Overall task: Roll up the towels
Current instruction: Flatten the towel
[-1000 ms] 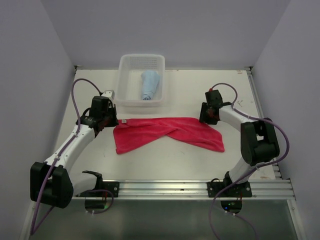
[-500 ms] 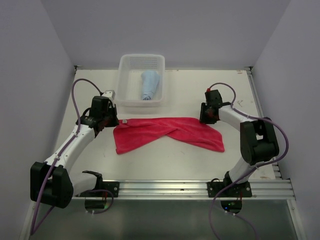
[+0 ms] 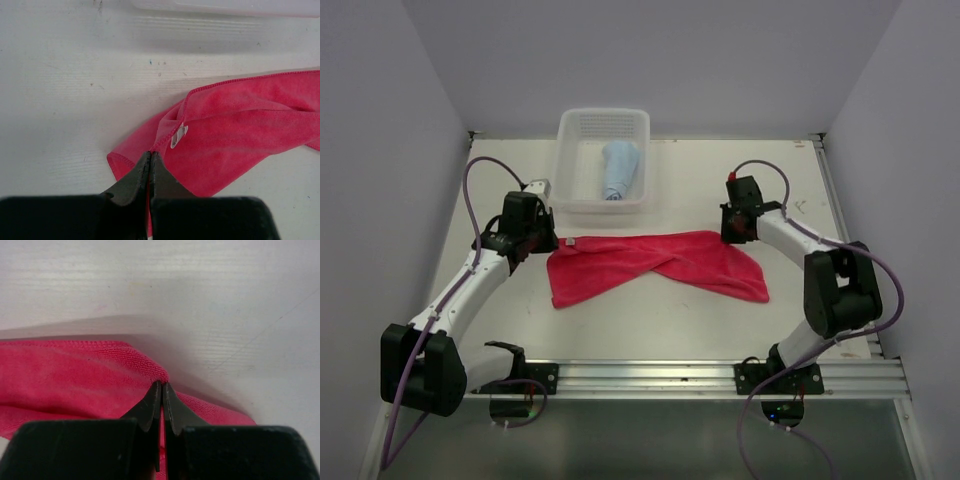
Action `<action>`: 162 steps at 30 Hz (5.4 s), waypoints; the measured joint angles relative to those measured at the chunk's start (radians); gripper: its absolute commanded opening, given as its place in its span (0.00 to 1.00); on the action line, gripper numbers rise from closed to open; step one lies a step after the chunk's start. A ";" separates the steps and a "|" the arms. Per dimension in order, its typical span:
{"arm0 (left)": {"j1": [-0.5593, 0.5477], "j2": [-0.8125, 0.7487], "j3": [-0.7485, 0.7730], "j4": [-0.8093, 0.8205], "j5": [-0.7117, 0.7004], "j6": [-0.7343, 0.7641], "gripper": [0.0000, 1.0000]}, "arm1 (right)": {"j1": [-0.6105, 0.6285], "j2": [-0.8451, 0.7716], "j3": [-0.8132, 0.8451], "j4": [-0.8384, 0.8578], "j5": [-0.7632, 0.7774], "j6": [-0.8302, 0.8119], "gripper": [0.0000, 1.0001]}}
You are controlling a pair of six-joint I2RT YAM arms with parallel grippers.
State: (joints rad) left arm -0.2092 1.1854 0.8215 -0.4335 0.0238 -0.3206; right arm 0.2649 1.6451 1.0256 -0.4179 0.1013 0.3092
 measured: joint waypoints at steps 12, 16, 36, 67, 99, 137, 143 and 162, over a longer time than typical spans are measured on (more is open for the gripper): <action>0.000 -0.002 0.000 0.000 0.003 0.000 0.00 | 0.348 -0.256 0.001 -0.055 0.230 -0.042 0.06; 0.000 -0.003 0.000 0.000 0.003 0.000 0.00 | 0.430 -0.301 -0.107 -0.101 0.143 0.008 0.28; 0.000 -0.003 -0.001 0.001 0.023 0.002 0.00 | 0.240 -0.165 0.127 -0.177 0.044 0.035 0.40; 0.000 -0.003 -0.001 0.007 0.072 0.003 0.00 | 0.245 -0.074 -0.036 -0.137 0.072 0.114 0.00; 0.122 -0.012 -0.001 -0.058 -0.257 -0.090 0.00 | 0.238 -0.702 -0.572 0.006 0.174 0.299 0.01; 0.124 -0.012 -0.001 -0.023 -0.056 -0.052 0.00 | 0.179 -0.266 -0.268 0.068 -0.086 0.082 0.40; 0.124 -0.012 -0.001 -0.023 -0.046 -0.050 0.00 | 0.172 -0.243 -0.262 0.076 -0.132 0.064 0.37; 0.124 -0.012 -0.001 -0.017 -0.012 -0.049 0.00 | 0.172 -0.271 -0.263 0.059 -0.179 0.043 0.36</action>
State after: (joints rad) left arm -0.0853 1.1736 0.8204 -0.4503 0.0116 -0.3695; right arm 0.4374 1.3739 0.7624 -0.3592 -0.0772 0.3527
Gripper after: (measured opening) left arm 0.008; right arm 0.373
